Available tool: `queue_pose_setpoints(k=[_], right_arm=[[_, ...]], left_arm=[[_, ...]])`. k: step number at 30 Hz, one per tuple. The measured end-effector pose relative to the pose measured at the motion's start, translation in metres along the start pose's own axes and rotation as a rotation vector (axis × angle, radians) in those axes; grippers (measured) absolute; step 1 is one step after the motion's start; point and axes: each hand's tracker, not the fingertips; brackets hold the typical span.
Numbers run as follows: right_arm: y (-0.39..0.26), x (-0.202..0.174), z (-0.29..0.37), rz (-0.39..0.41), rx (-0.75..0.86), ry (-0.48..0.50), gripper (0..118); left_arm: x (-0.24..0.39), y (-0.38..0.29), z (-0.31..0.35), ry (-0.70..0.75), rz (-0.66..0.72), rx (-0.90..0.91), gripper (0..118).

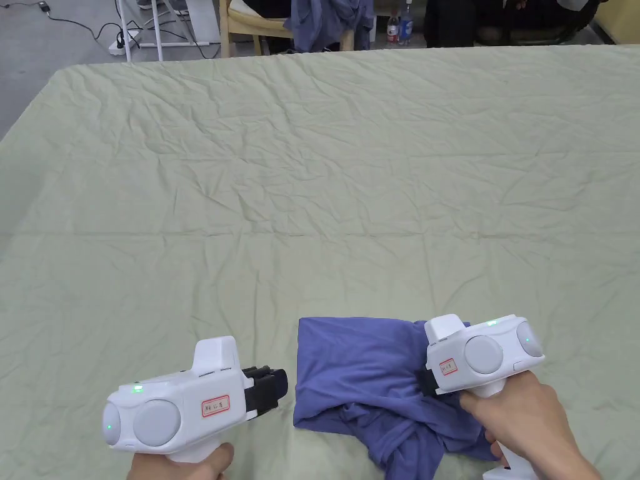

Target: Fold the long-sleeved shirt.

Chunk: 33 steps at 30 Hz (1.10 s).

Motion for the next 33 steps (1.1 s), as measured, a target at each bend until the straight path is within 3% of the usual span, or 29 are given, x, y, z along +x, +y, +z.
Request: queue_pose_setpoints(k=[1,2,3,8,13,15,19,23,26,28,30,33], right_arm=[[0.000,0.000,0.000,-0.002,0.002,0.001,1],[-0.002,-0.001,0.001,-0.001,0.004,0.002,1],[-0.002,-0.001,0.001,0.004,0.006,0.002,1],[-0.004,0.003,0.000,0.010,0.014,0.017,1],[-0.006,0.007,-0.001,0.005,0.023,0.037,1],[-0.007,0.007,0.000,0.006,0.029,0.040,1],[-0.009,0.009,0.000,-0.002,0.038,0.053,1],[-0.008,0.010,0.000,-0.005,0.042,0.059,1],[-0.009,0.010,-0.001,-0.005,0.046,0.060,1],[-0.010,0.011,-0.001,-0.012,0.050,0.063,1],[-0.010,0.011,-0.002,-0.016,0.052,0.065,1],[-0.011,0.010,-0.001,-0.019,0.056,0.063,1]], left_arm=[[-0.002,0.003,-0.005,0.015,-0.012,-0.007,75],[-0.004,0.005,-0.010,0.025,-0.022,-0.003,85],[-0.009,0.008,-0.015,0.024,-0.026,0.007,87],[-0.044,0.032,-0.049,-0.261,0.006,-0.073,89],[-0.079,0.046,-0.097,-0.322,0.171,-0.219,89],[-0.081,0.047,-0.104,-0.415,0.151,-0.195,91],[-0.068,0.051,-0.117,-0.456,0.059,-0.236,97],[-0.049,0.057,-0.133,-0.523,0.085,-0.278,115],[-0.030,0.059,-0.146,-0.501,-0.002,-0.318,115],[-0.023,0.059,-0.151,-0.529,0.011,-0.328,115],[-0.023,0.058,-0.155,-0.597,0.086,-0.337,112],[-0.024,0.051,-0.163,-0.613,0.108,-0.339,85]])
